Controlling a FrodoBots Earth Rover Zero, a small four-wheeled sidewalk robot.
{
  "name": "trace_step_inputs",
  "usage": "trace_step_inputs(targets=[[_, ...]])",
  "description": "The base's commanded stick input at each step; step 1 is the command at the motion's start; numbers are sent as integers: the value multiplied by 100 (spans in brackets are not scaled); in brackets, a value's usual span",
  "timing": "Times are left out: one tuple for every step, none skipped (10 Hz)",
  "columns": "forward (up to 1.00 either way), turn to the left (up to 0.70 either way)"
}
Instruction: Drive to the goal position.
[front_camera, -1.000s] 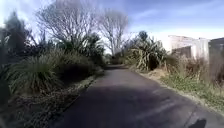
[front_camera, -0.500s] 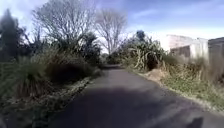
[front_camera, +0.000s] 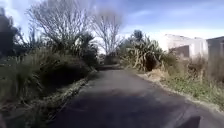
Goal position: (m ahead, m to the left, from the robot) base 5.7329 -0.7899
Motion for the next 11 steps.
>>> trace_step_inputs(targets=[[45,-21],[45,-12],[45,-5],[45,-3],[45,-1],[45,0],[45,0],[45,0],[45,0],[45,0],[45,0]])
